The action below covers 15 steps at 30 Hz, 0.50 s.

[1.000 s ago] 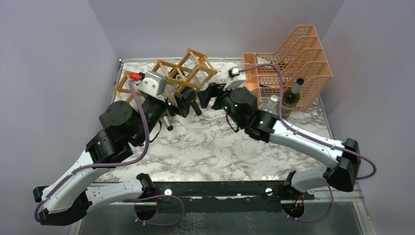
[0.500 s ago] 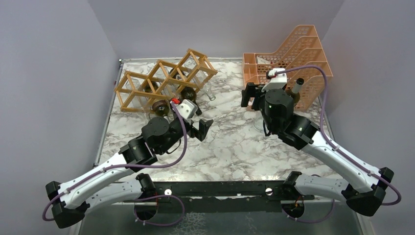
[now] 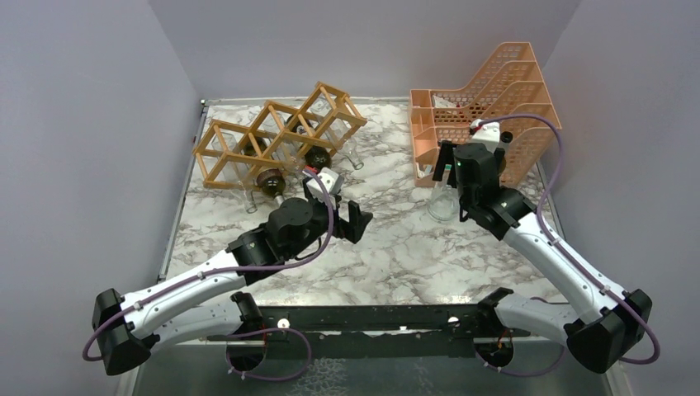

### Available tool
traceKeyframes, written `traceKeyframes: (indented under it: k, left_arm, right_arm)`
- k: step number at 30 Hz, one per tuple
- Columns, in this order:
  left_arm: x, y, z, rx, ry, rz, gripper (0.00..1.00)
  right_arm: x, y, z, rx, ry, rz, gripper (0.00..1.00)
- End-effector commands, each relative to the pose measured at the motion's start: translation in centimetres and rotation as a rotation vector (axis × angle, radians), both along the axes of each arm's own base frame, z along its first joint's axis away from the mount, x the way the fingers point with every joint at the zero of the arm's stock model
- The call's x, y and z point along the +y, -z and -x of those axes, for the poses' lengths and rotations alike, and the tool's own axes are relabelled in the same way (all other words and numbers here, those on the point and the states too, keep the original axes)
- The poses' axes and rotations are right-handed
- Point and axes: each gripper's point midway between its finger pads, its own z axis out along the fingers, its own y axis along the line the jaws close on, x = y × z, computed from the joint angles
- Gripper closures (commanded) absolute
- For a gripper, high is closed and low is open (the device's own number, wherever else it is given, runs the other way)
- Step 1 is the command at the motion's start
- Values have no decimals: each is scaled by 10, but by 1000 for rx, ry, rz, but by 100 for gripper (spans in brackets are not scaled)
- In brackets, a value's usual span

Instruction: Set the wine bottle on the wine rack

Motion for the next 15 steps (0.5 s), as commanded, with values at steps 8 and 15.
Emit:
traceKeyframes:
  k: [8, 15]
  left_arm:
    - [-1, 15, 13, 114, 12, 55, 1]
    - [-2, 24, 12, 97, 21, 22, 1]
  right_arm:
    - [-5, 42, -9, 129, -19, -75, 19]
    - [-8, 46, -2, 163, -20, -55, 47]
